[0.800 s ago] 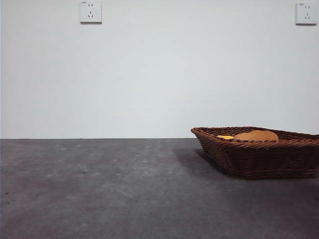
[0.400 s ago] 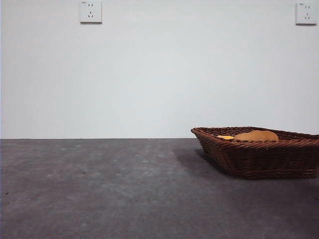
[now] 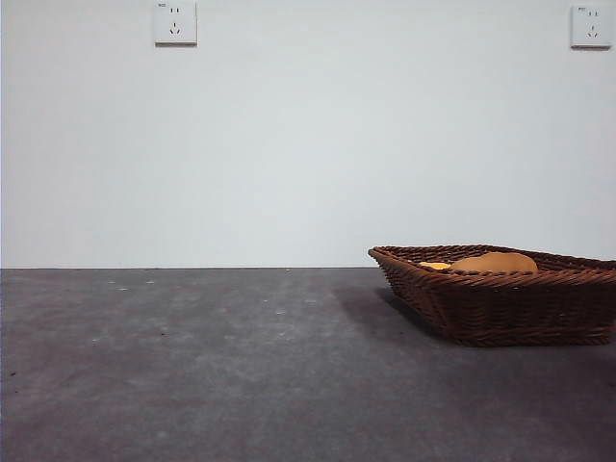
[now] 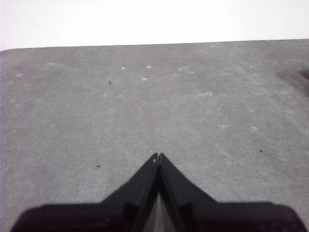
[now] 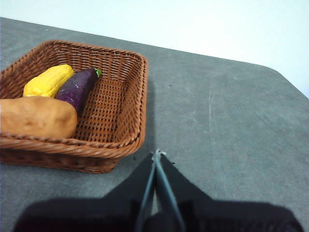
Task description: Help me put the vegetables on the table into the basket
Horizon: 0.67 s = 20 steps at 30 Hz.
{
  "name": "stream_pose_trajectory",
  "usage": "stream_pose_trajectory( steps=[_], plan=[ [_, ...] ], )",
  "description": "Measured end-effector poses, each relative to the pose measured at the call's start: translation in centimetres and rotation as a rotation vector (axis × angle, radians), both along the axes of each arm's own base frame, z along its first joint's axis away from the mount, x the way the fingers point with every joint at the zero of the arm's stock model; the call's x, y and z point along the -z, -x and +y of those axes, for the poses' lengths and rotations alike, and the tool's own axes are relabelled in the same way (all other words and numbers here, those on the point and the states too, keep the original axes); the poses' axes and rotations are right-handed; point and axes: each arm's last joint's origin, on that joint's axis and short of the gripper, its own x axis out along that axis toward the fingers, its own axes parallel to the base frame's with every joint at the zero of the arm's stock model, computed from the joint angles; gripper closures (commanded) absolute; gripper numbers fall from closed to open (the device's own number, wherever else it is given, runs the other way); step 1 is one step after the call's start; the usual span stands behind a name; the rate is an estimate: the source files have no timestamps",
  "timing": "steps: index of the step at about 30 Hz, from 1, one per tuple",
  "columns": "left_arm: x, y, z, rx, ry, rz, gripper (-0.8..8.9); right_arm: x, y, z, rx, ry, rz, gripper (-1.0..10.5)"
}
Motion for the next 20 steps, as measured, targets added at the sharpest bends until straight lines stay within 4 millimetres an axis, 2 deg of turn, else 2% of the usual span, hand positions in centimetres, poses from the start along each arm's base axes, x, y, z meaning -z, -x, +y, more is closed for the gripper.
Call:
stream_pose_trajectory(
  steps=[10, 20],
  plan=[
    [0.0, 0.0, 0.0, 0.0, 0.0, 0.0, 8.17, 0.0, 0.0, 0.0, 0.001, -0.004, 0.0, 9.5],
    [0.0, 0.0, 0.0, 0.0, 0.0, 0.0, 8.17, 0.0, 0.0, 0.0, 0.016, -0.091, 0.0, 9.5]
  ],
)
